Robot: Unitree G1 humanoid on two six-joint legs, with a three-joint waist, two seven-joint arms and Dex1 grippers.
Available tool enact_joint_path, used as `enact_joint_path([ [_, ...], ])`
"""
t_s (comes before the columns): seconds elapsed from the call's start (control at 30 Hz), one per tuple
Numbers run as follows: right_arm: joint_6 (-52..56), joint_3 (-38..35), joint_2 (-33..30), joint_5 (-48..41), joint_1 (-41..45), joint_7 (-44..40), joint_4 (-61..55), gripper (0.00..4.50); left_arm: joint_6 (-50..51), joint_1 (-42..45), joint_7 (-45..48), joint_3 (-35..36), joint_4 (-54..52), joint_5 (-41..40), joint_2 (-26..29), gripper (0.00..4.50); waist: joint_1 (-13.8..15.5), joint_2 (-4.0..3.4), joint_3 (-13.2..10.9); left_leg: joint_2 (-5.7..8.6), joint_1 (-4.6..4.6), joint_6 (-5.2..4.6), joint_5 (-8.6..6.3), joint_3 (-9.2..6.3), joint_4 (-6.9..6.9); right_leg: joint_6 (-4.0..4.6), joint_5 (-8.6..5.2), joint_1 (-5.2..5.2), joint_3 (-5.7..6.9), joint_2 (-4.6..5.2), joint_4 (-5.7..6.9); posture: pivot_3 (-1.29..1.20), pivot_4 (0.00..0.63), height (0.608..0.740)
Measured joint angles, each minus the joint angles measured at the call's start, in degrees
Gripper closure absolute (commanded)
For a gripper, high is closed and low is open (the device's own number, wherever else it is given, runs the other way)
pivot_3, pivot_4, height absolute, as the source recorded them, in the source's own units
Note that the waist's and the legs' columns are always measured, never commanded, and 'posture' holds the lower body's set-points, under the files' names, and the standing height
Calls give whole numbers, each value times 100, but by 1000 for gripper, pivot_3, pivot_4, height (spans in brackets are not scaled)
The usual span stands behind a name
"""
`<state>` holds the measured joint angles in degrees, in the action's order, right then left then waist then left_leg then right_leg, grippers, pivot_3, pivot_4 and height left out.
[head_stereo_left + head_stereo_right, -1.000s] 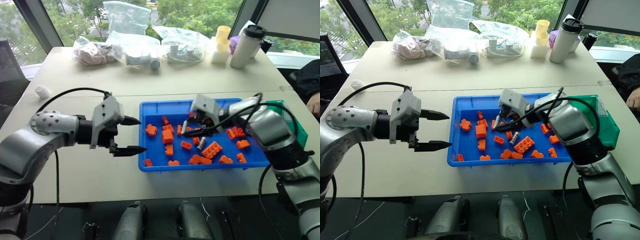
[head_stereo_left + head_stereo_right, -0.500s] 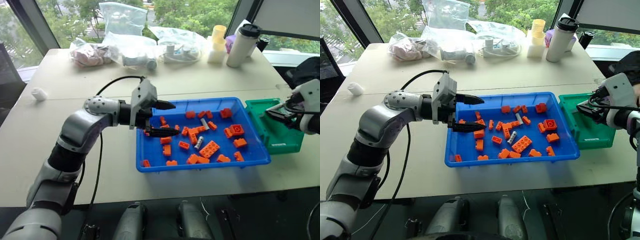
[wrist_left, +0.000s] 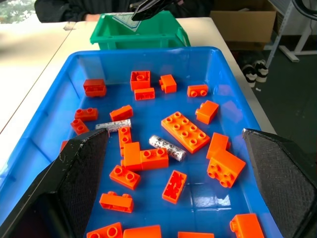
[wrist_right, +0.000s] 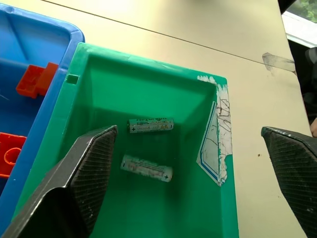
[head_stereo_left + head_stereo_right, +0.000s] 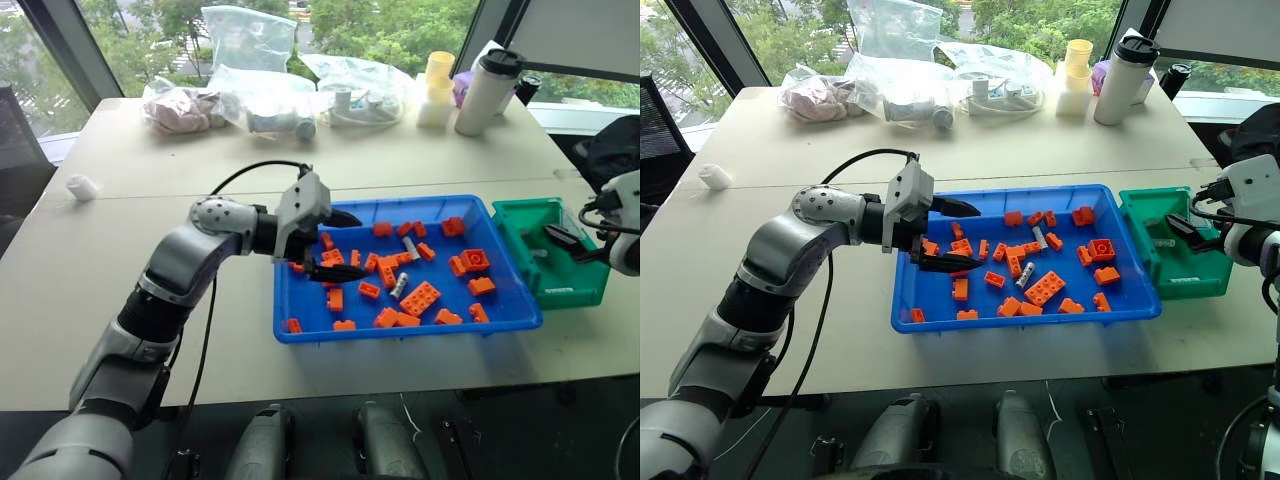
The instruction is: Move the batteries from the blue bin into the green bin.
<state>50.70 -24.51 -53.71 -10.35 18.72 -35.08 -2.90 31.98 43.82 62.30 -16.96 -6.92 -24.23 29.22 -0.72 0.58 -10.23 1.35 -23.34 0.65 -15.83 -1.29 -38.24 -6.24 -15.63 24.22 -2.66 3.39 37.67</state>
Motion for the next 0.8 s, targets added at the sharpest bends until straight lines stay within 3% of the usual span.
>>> enact_joint_path([
  [0.2, -26, 120, 0, -384, 186, -296, -226, 45, 27, -42, 1, 99, -44, -4, 181, 0, -12, -1, 0, -2, 0, 0, 0, -2, 1, 0, 0, 1, 0, -3, 0, 0, 150, 740],
  [0.3, 273, 240, -12, -1197, 84, -961, -1250, 45, 161, -143, 96, 171, -286, -29, 412, 0, -22, 0, 0, -8, -1, 0, 0, -7, 1, 0, 0, 1, 1, -9, 0, 0, 150, 740],
  [0.47, 648, 1272, -45, -1970, -98, -1631, -2222, 45, 457, -514, 461, 216, -838, -133, 1102, 0, -12, 1, 0, -6, -1, -1, 0, -8, -1, 0, 0, -3, 2, -6, -3, 0, 150, 740],
  [0.6, 623, 2209, 6, -1912, 47, -1682, -2160, 45, 532, -527, 470, 221, -1033, -139, 1140, 0, 38, 3, -1, 2, -6, -1, 0, -11, -7, 0, 0, -5, 9, 4, -5, 0, 150, 740],
  [0.8, 657, 2824, 263, -1772, 277, -1429, -2027, 45, 654, -605, 246, 251, -1185, -139, 1128, 0, 3, 4, -1, 0, -5, 0, 0, -14, -5, 0, 0, -3, 11, 2, -4, 0, 150, 740],
])
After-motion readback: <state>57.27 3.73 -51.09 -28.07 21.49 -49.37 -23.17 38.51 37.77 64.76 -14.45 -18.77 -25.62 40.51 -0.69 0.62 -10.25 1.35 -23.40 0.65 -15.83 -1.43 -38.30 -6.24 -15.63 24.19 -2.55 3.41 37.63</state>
